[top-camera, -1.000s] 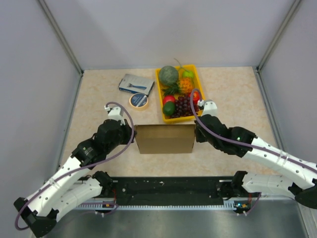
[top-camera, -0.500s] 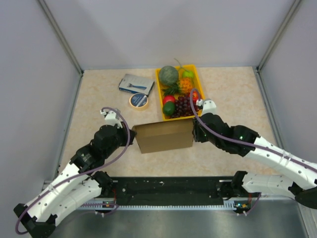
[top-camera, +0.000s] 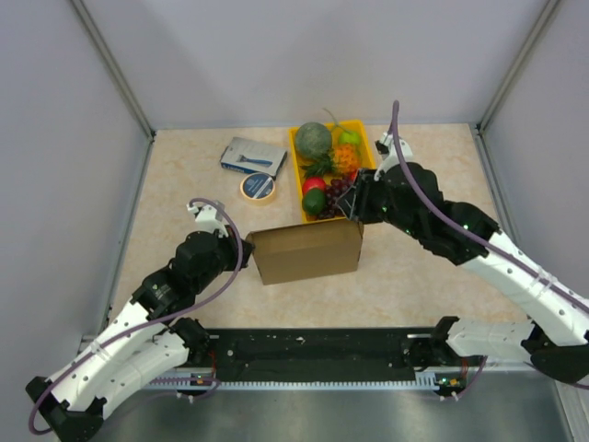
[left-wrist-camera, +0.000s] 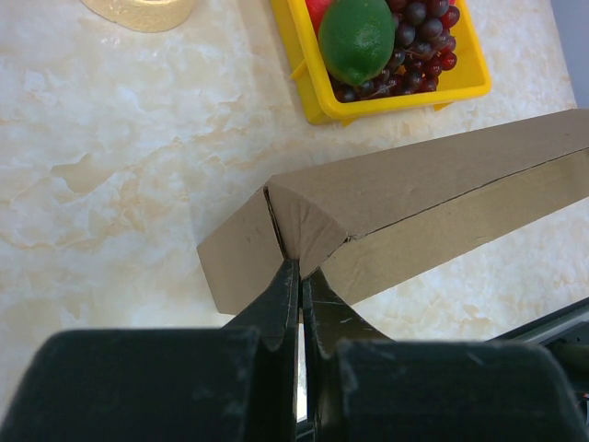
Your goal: Fold the paper box
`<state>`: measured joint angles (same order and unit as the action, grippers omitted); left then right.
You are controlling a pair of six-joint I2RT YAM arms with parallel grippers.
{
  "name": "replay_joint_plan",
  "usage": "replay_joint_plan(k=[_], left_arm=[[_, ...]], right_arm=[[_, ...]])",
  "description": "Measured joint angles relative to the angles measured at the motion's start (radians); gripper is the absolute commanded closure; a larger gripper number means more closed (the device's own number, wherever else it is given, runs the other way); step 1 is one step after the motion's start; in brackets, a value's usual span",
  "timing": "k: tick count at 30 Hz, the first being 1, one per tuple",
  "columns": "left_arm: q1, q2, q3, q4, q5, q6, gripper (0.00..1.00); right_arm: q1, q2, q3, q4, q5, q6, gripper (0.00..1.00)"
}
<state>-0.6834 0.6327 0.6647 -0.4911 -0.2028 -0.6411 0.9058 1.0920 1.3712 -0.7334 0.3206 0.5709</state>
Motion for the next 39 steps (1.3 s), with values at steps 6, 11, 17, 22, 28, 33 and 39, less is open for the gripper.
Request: replay_joint_plan(k=[6,11,17,22,28,33,39], left_arm=[[0.000,0.003,0.000,0.003,0.001,0.000,1.00],[0.000,0.012,0.000,0.014,0.003,0.000,1.00],[0.000,0.012,0.000,0.016,0.003,0.002,0.98],[0.000,0.012,-0.001,0.016,0.016,0.011,0.89],[0.000,0.012,-0.006,0.027,0.030,0.011,0.94],[0.000,0.011,-0.009,0.033,0.028,0.012,0.96],[0.000,0.010,-0.013,0.042,0.026,0.013,0.99]], right_arm=[[-0.067,0.125,-0.024,0.143,-0.172,0.113,0.76],[-0.136,0.161,-0.110,0.224,-0.299,0.190,0.82],[-0.201,0.119,-0.259,0.297,-0.367,0.248,0.83],[-0.214,0.031,-0.359,0.357,-0.405,0.277,0.83],[-0.253,-0.005,-0.362,0.336,-0.440,0.267,0.82],[-0.436,-0.013,-0.307,0.311,-0.531,0.246,0.76],[-0.542,-0.039,-0.267,0.212,-0.651,0.089,0.55]])
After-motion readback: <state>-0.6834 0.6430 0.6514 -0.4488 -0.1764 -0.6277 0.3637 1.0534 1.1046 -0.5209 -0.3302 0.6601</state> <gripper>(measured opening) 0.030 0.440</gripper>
